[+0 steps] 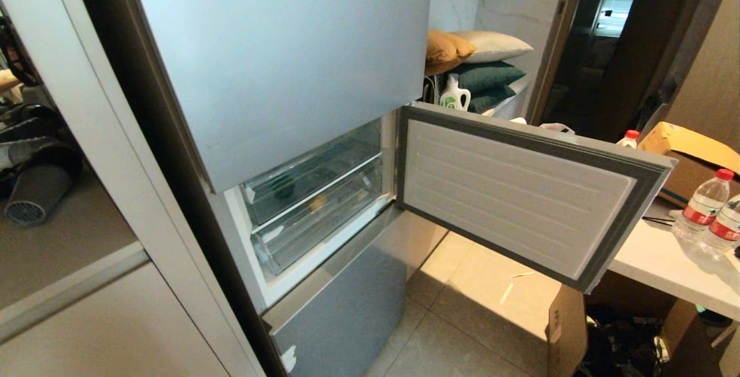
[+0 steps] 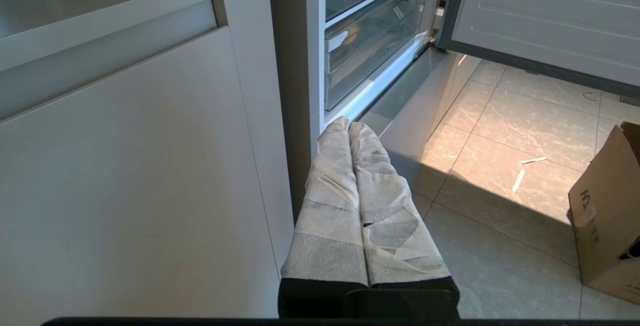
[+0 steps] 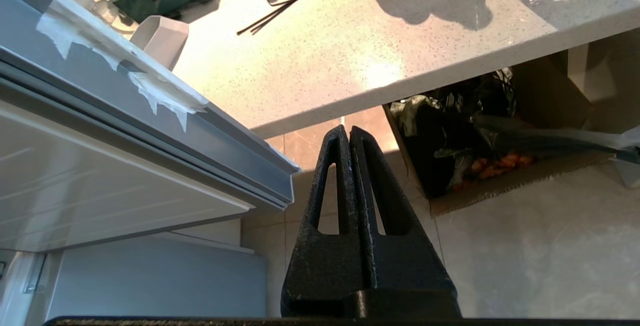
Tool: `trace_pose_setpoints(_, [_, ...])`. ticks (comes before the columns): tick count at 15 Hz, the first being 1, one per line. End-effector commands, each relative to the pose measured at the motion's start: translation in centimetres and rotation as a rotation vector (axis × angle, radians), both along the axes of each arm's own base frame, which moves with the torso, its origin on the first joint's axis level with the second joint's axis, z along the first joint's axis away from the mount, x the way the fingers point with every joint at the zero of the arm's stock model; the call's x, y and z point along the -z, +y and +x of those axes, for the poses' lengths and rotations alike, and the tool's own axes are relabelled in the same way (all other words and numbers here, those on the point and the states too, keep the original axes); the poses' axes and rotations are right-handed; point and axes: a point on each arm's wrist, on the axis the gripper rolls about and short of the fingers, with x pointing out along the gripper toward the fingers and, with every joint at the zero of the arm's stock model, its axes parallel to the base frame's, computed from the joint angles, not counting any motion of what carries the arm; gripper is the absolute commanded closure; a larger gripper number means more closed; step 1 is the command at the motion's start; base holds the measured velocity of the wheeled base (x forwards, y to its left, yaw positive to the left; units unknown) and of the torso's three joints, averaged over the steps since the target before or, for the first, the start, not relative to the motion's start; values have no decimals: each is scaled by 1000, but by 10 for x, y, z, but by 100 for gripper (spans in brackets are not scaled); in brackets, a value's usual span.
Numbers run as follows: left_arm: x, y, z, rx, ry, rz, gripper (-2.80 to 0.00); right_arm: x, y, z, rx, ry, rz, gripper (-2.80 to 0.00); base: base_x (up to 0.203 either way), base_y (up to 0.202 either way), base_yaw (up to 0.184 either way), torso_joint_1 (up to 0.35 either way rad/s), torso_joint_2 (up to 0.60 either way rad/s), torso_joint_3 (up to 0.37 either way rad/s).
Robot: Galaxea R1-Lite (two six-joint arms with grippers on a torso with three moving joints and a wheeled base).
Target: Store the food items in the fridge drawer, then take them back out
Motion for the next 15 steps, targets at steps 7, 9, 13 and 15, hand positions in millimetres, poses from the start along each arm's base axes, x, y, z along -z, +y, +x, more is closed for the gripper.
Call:
trace_pose_setpoints(7, [3,0,1,1,10,0,0,10,-6,4,18,2,29,0,0,0,0,0,0,0])
trace_pose_setpoints(9, [3,0,1,1,10,0,0,10,-6,3,25,-3,28,0,0,0,0,0,0,0])
trace_pose_setpoints(13, [3,0,1,1,10,0,0,14,-5,2,35,-13,54,0,0,0,0,0,0,0])
trace_pose_setpoints(15, [3,0,1,1,10,0,0,12,-6,-1,61,-32,32,0,0,0,0,0,0,0])
